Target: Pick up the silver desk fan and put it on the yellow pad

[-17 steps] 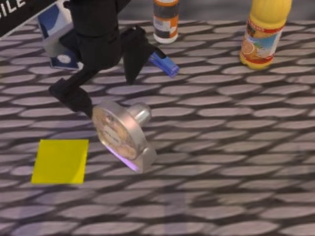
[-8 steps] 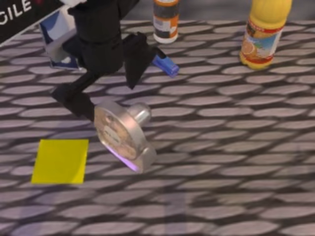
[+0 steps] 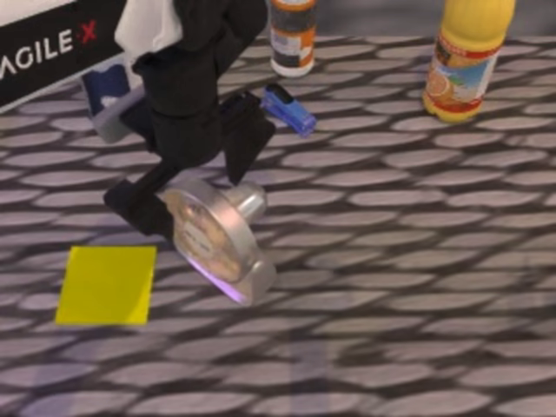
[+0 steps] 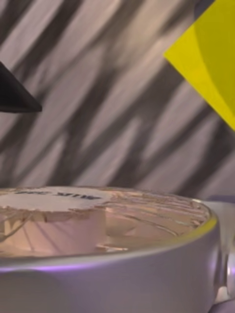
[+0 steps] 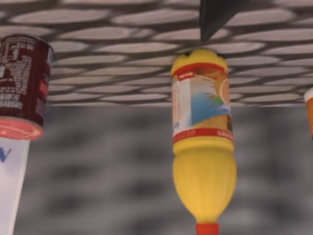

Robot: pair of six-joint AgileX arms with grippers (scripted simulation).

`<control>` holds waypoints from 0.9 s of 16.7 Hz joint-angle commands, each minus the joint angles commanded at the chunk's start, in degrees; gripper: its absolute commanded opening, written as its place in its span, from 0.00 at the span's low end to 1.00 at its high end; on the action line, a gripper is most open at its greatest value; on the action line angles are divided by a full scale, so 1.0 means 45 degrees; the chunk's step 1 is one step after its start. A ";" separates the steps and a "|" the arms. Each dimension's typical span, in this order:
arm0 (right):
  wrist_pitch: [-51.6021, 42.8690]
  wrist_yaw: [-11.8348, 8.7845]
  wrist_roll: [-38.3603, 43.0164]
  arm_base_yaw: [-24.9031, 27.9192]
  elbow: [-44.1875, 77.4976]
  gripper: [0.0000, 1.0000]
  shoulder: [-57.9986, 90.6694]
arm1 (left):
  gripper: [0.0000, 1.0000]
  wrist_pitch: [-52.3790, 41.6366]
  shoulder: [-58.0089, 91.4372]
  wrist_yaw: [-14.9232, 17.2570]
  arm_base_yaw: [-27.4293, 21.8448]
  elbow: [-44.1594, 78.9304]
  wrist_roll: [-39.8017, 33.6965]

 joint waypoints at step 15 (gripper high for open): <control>0.0000 0.0000 0.0000 0.0000 0.0000 1.00 0.0000 | 0.02 0.0000 0.0000 0.0000 0.0000 0.0000 0.0000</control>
